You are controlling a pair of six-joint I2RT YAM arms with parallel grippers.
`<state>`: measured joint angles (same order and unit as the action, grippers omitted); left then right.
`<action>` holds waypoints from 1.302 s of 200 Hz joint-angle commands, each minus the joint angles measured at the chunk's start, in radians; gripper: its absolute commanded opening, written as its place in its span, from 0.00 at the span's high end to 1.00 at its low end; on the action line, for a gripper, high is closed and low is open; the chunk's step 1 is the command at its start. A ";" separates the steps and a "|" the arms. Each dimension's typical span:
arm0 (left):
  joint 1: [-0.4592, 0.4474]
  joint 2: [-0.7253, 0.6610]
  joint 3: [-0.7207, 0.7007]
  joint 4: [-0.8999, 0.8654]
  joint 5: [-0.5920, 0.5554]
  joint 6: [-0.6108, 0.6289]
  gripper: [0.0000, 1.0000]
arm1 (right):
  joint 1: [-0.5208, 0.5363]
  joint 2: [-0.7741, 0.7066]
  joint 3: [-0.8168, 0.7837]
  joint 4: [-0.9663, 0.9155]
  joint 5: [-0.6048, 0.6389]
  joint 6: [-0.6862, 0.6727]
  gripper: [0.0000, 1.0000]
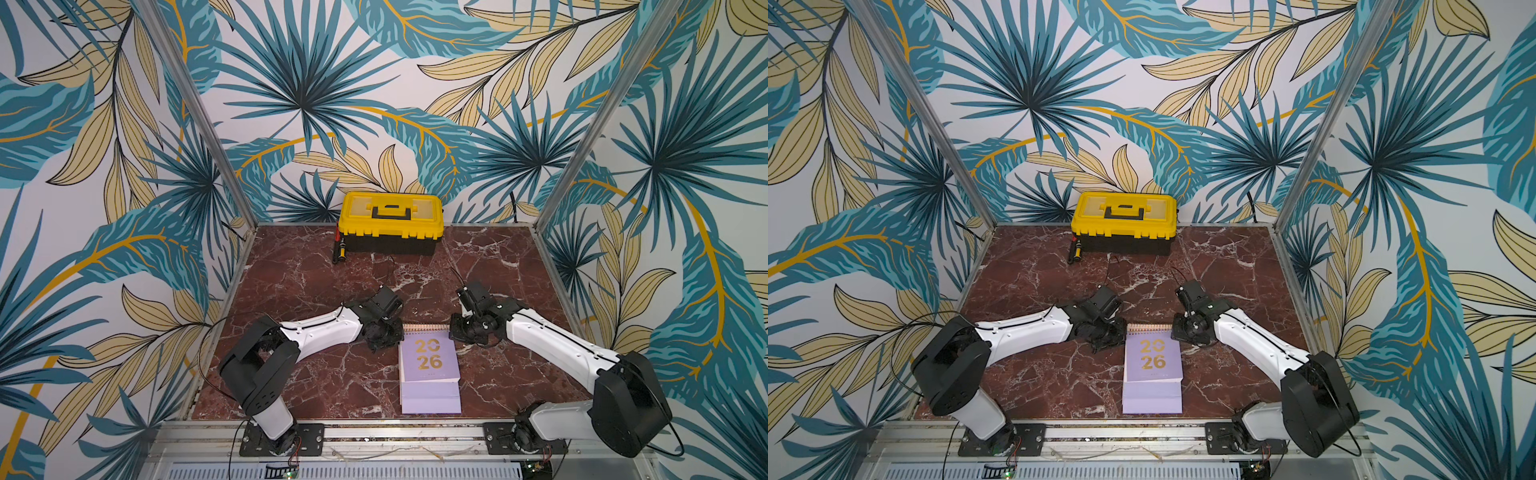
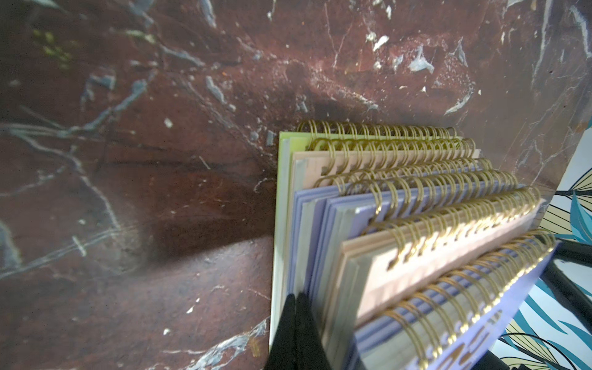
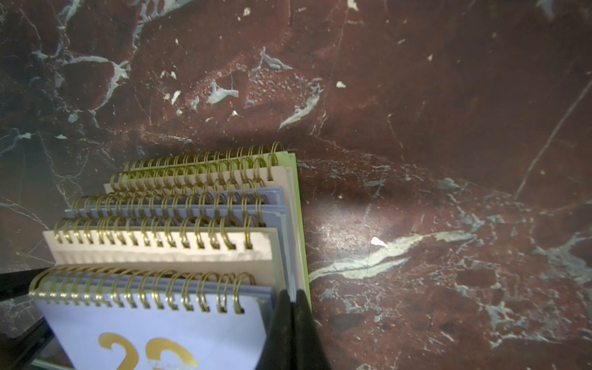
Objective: Stack the calendars
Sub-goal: Adjust the calendars at the calendar.
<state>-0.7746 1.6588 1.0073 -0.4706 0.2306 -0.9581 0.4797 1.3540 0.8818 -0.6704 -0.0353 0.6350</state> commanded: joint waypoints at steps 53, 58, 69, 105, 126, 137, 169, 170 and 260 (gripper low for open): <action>0.013 -0.014 0.057 -0.070 -0.012 0.047 1.00 | 0.171 -0.366 -0.115 -0.308 0.135 0.057 1.00; 0.014 -0.018 0.057 -0.071 -0.012 0.048 1.00 | 0.188 -0.394 -0.128 -0.314 0.132 0.074 1.00; 0.017 -0.026 0.055 -0.071 -0.011 0.050 1.00 | 0.224 -0.450 -0.151 -0.329 0.128 0.110 1.00; 0.026 -0.044 0.045 -0.070 -0.005 0.054 1.00 | 0.363 -0.503 -0.155 -0.363 0.113 0.140 1.00; 0.028 -0.045 0.045 -0.069 -0.005 0.057 1.00 | 0.419 -0.441 -0.130 -0.348 0.131 0.120 1.00; 0.029 -0.043 0.046 -0.070 -0.002 0.058 1.00 | 0.432 -0.397 -0.117 -0.318 0.121 0.117 1.00; 0.030 -0.046 0.040 -0.069 0.003 0.058 1.00 | 0.489 -0.333 -0.120 -0.215 0.091 0.148 1.00; 0.029 -0.047 0.040 -0.069 0.003 0.058 1.00 | 0.491 -0.333 -0.121 -0.213 0.089 0.148 1.00; 0.034 -0.032 0.042 -0.069 0.011 0.062 1.00 | 0.660 -0.222 -0.143 -0.083 0.112 0.227 1.00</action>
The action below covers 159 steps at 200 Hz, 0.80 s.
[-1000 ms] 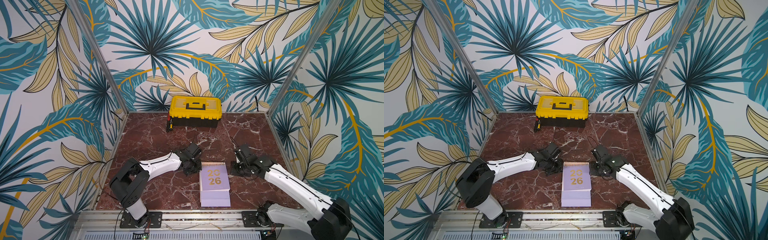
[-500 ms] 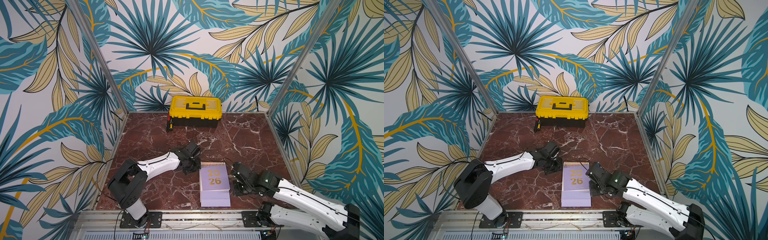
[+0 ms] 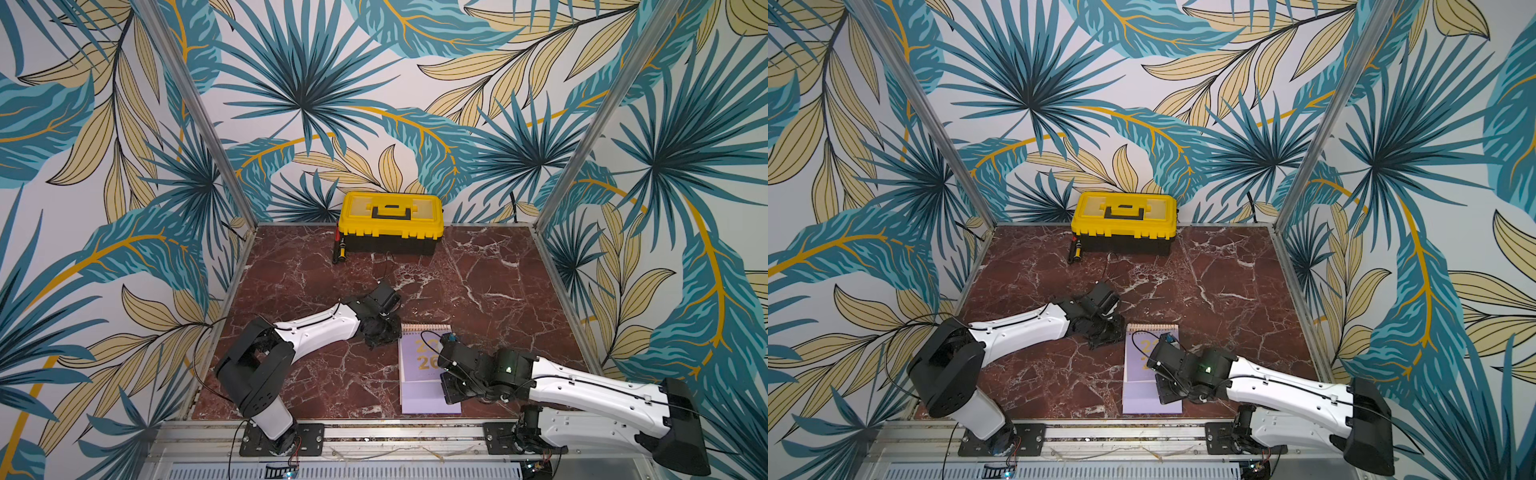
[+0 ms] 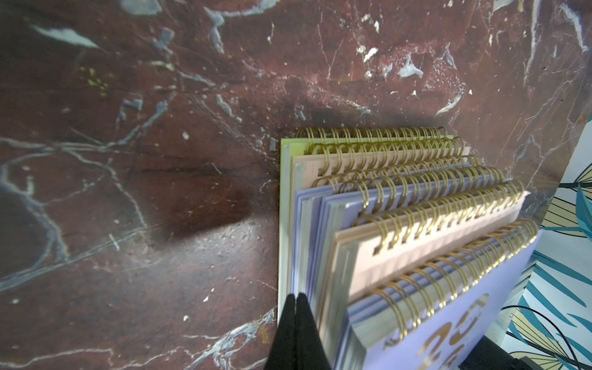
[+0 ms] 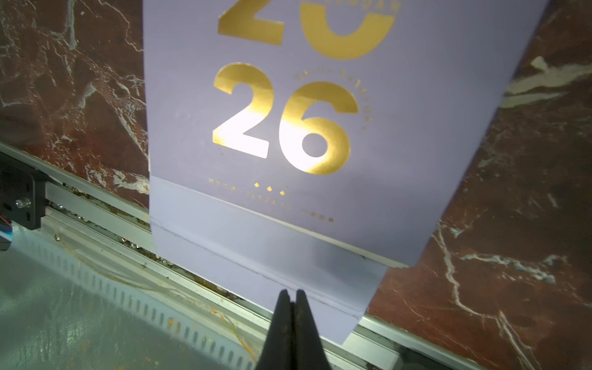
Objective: Stack the calendars
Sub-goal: Adjust the calendars at the calendar.
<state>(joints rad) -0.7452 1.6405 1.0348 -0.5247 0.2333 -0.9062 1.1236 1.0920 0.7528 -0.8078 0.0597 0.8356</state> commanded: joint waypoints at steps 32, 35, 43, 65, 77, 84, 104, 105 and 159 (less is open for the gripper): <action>0.004 -0.018 0.008 -0.015 0.009 0.011 1.00 | 0.017 0.071 -0.009 0.073 0.065 0.028 1.00; 0.004 -0.017 0.008 -0.014 0.009 0.011 1.00 | 0.016 0.074 -0.008 0.073 0.069 0.028 1.00; 0.004 -0.019 0.007 -0.015 0.010 0.011 1.00 | 0.017 0.080 -0.005 0.070 0.085 0.032 1.00; 0.005 -0.022 0.004 -0.015 0.009 0.010 1.00 | 0.016 0.098 0.002 0.071 0.104 0.032 1.00; 0.005 -0.022 0.004 -0.015 0.008 0.010 1.00 | 0.016 0.105 0.006 0.069 0.108 0.031 1.00; 0.005 -0.022 0.005 -0.014 0.010 0.009 1.00 | 0.016 0.109 0.008 0.069 0.111 0.031 1.00; 0.006 -0.019 0.006 -0.015 0.011 0.010 1.00 | 0.016 0.108 0.009 0.067 0.127 0.034 1.00; 0.006 -0.019 0.006 -0.014 0.012 0.009 1.00 | 0.016 0.108 0.009 0.067 0.129 0.034 1.00; 0.005 -0.009 0.010 -0.015 0.015 0.011 1.00 | 0.016 0.062 0.010 0.066 0.192 0.060 1.00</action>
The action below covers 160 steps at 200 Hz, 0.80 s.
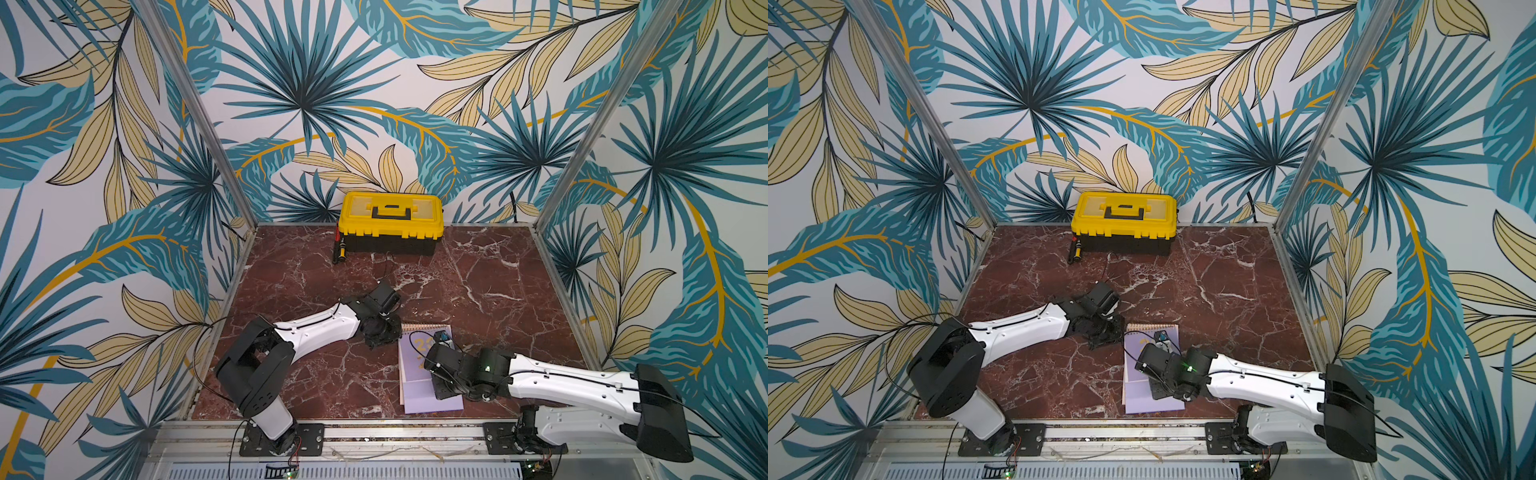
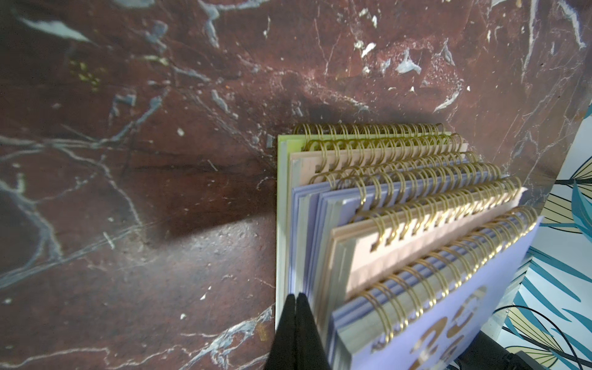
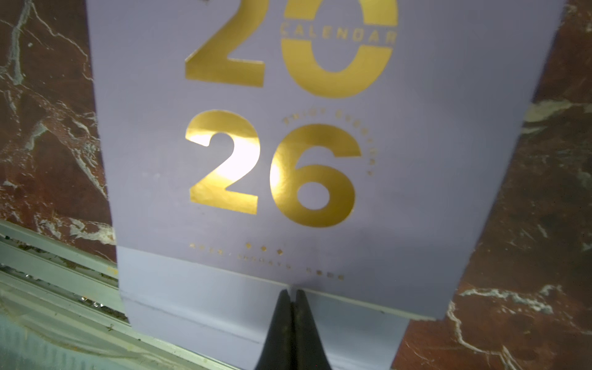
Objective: Stack the calendars
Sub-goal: Adjust the calendars at the calendar.
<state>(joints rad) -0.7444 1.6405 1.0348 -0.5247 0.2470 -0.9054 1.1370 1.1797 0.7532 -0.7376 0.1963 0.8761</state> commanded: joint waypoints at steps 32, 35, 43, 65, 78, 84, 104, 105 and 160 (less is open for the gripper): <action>0.004 -0.004 0.011 -0.015 0.004 0.010 1.00 | 0.005 -0.027 -0.004 0.064 -0.019 -0.006 1.00; 0.005 -0.004 0.011 -0.015 0.002 0.010 1.00 | 0.006 -0.026 -0.006 0.069 -0.028 -0.006 1.00; 0.004 -0.004 0.011 -0.015 0.003 0.011 1.00 | 0.012 -0.018 -0.007 0.081 -0.045 -0.009 1.00; 0.005 -0.002 0.011 -0.015 0.003 0.011 1.00 | 0.039 0.008 0.002 0.107 -0.067 -0.027 1.00; 0.005 -0.001 0.011 -0.015 0.004 0.012 1.00 | 0.049 0.022 0.013 0.119 -0.068 -0.038 1.00; 0.005 -0.001 0.011 -0.015 0.003 0.011 1.00 | 0.051 0.029 0.019 0.124 -0.070 -0.041 1.00; 0.005 -0.002 0.009 -0.015 0.004 0.012 1.00 | 0.056 0.063 0.031 0.145 -0.077 -0.045 1.00; 0.005 -0.002 0.010 -0.015 0.003 0.012 1.00 | 0.056 0.065 0.031 0.145 -0.077 -0.045 1.00; 0.005 -0.010 0.001 -0.014 0.002 0.012 1.00 | 0.061 0.148 0.067 0.155 -0.057 -0.061 1.00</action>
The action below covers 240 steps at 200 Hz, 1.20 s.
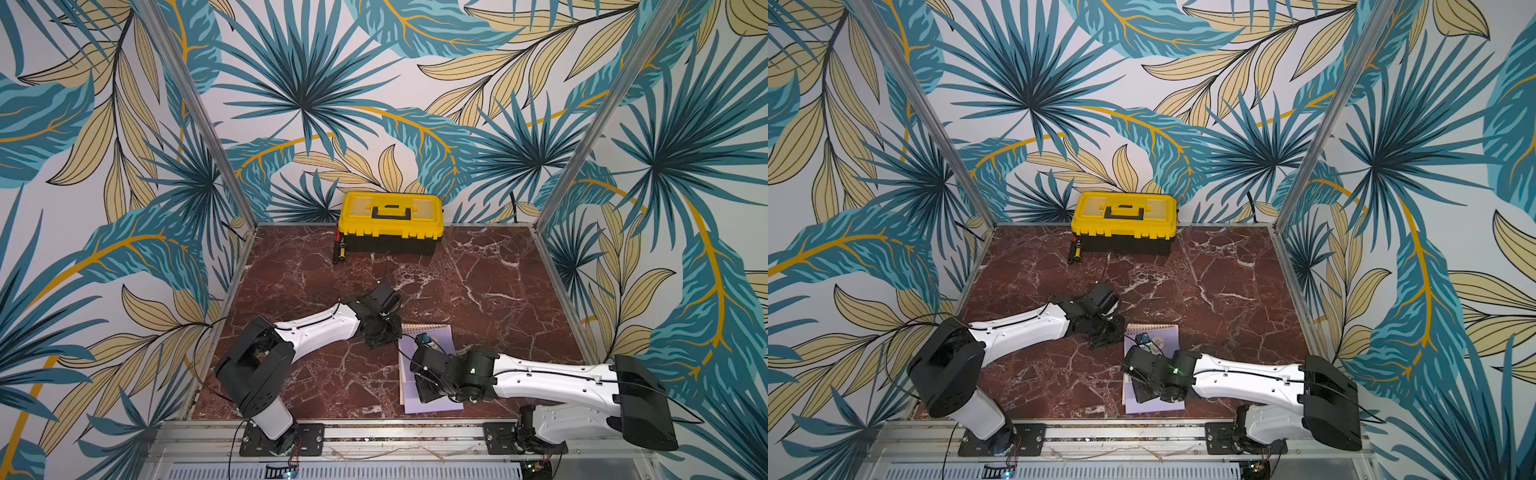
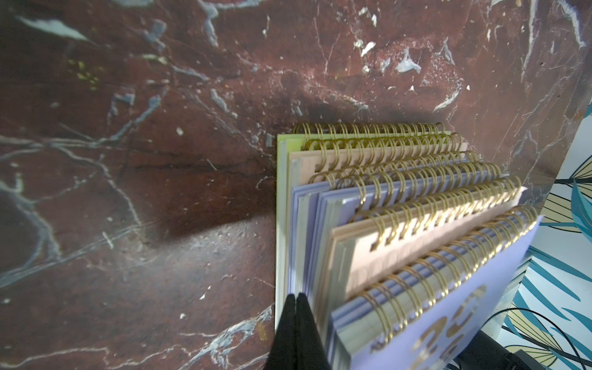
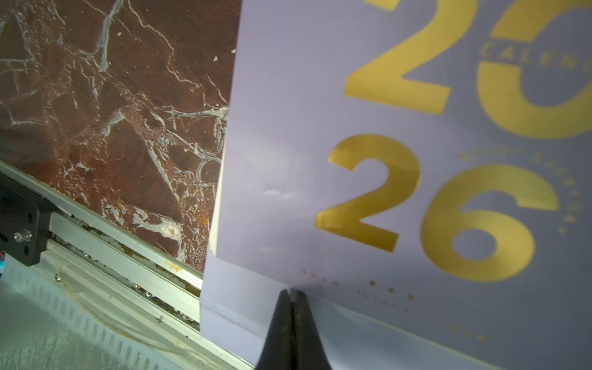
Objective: Stack the calendars
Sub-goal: Adjust the calendars at the calendar.
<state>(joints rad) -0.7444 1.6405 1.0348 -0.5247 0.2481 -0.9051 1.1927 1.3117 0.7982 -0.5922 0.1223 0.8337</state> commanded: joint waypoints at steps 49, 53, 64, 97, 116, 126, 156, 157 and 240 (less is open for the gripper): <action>0.006 -0.005 -0.001 -0.015 0.001 0.014 1.00 | 0.005 0.017 0.051 -0.021 0.083 -0.018 1.00; 0.004 -0.005 -0.001 -0.014 0.003 0.013 1.00 | 0.005 0.019 0.053 -0.023 0.085 -0.018 1.00; 0.005 -0.005 -0.002 -0.015 0.003 0.012 1.00 | 0.005 0.021 0.054 -0.023 0.085 -0.018 1.00; 0.005 -0.011 -0.007 -0.015 0.001 0.011 1.00 | 0.005 0.028 0.056 -0.030 0.091 -0.018 1.00; 0.006 -0.016 -0.011 -0.015 0.001 0.010 1.00 | 0.009 0.006 0.043 0.022 0.047 -0.048 1.00; 0.008 -0.018 -0.013 -0.015 -0.001 0.010 1.00 | 0.014 -0.014 0.026 0.065 0.015 -0.070 1.00; 0.011 -0.020 -0.015 -0.014 -0.002 0.009 1.00 | 0.017 -0.007 0.023 0.069 -0.009 -0.081 1.00; 0.011 -0.020 -0.015 -0.015 -0.001 0.010 1.00 | 0.017 -0.005 0.024 0.069 -0.010 -0.081 1.00; 0.023 -0.041 -0.036 -0.015 -0.003 0.011 1.00 | 0.022 0.088 0.065 0.032 0.002 -0.085 1.00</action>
<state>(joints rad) -0.7288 1.6360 1.0149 -0.5255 0.2478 -0.9051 1.2091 1.3785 0.8379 -0.5327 0.1181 0.7654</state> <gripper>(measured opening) 0.049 0.043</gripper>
